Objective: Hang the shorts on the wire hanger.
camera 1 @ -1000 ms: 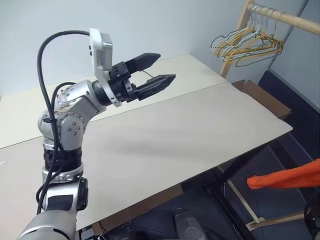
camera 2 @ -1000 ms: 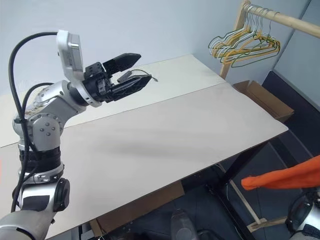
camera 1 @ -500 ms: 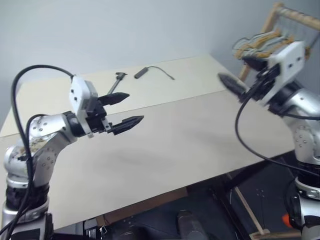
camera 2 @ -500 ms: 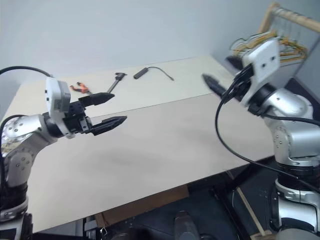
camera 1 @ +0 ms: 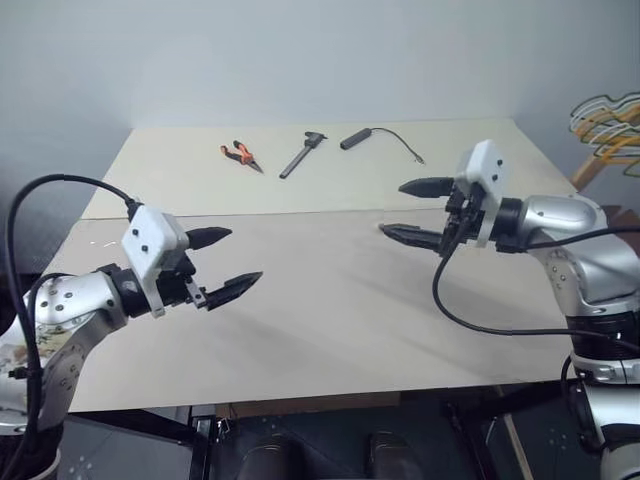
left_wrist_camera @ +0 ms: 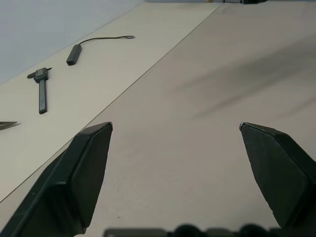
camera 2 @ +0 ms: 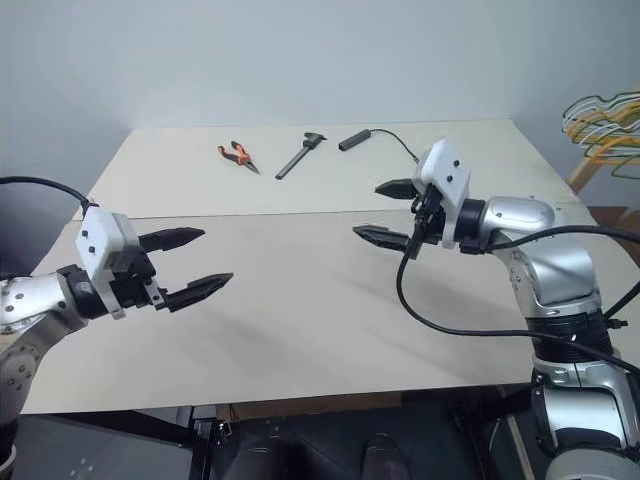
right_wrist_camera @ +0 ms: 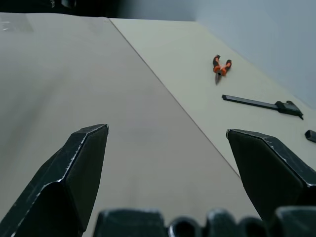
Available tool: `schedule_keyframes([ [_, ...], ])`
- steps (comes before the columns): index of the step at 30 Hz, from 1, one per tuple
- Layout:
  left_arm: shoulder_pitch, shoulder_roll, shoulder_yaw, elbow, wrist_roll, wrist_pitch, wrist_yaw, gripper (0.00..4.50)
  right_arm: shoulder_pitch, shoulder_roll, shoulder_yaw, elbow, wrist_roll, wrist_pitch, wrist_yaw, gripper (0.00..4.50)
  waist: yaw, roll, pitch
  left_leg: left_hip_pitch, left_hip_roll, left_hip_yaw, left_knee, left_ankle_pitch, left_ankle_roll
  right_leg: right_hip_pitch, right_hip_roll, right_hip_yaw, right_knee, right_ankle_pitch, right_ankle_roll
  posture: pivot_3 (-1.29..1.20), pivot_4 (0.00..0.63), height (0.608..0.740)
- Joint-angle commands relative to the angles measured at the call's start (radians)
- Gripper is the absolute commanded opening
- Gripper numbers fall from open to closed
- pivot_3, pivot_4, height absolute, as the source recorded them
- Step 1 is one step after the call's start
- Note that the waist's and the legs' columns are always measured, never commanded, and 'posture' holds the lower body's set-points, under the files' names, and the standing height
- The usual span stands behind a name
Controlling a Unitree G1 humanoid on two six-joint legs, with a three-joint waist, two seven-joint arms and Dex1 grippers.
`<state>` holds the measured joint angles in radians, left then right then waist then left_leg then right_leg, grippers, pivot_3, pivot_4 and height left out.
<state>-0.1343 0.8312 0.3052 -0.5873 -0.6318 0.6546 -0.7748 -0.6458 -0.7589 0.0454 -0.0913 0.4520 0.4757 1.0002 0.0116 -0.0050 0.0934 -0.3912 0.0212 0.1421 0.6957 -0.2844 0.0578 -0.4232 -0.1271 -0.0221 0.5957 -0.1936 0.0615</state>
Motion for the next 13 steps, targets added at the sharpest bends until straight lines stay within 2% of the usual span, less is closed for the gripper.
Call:
schedule_keyframes([
  [1, 0.009, 0.016, 0.046, -0.045, -0.020, 0.003, 0.014, 4.50, 0.030, -0.021, -0.012, -0.058, -0.003, -0.022, 0.037, 4.47, 0.001, 0.000, 0.000, 0.000, 0.000, 0.000, 0.000, 0.000, 0.000, 0.000, 0.000, 0.000, 0.000, 0.000, 0.000, 0.09, 0.064, 0.740],
  [13, 0.011, 0.023, 0.058, -0.055, -0.060, 0.035, 0.039, 4.50, 0.075, -0.020, -0.026, -0.099, -0.008, -0.017, 0.051, 4.47, 0.001, -0.001, 0.000, 0.001, 0.002, -0.004, 0.001, 0.003, -0.003, 0.001, 0.004, 0.000, 0.001, 0.003, -0.004, 0.09, 0.074, 0.740],
])
